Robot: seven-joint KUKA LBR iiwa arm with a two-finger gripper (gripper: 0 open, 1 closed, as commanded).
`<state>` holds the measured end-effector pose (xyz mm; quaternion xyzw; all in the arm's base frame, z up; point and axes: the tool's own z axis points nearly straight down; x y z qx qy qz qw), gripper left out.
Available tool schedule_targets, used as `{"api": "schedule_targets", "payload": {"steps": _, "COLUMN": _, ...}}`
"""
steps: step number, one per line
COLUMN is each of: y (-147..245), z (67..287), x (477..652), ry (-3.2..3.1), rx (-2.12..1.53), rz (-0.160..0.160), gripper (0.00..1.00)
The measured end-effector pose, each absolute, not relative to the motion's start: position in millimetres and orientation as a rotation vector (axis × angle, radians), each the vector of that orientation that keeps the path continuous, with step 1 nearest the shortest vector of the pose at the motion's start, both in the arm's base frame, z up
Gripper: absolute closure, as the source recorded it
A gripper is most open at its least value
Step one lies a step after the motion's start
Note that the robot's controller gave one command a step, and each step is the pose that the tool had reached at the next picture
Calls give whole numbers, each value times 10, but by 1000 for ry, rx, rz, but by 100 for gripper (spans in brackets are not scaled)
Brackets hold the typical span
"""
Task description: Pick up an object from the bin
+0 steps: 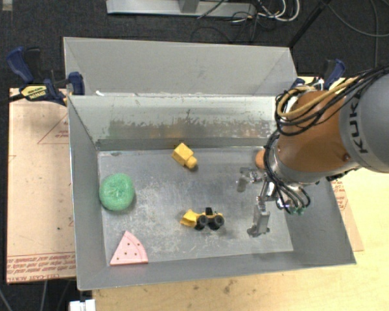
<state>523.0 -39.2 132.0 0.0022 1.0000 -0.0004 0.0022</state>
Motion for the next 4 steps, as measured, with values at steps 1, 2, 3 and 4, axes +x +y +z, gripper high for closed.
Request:
{"api": "schedule_targets", "payload": {"steps": 1, "y": -241, "z": 1389, "x": 5172, "ry": 3156, "rx": -3, "rz": 5, "gripper": 0}}
{"api": "schedule_targets", "payload": {"steps": 2, "y": 54, "z": 1384, "x": 5754, "ry": 3122, "rx": -51, "rz": -1, "gripper": 0}}
{"api": "schedule_targets", "payload": {"steps": 3, "y": 139, "z": 969, "x": 5605, "ry": 3133, "rx": -151, "rz": 2, "gripper": 0}}
{"api": "schedule_targets", "payload": {"steps": 4, "y": 242, "z": 822, "x": 5452, "ry": 3122, "rx": -428, "rz": 1, "gripper": 0}}
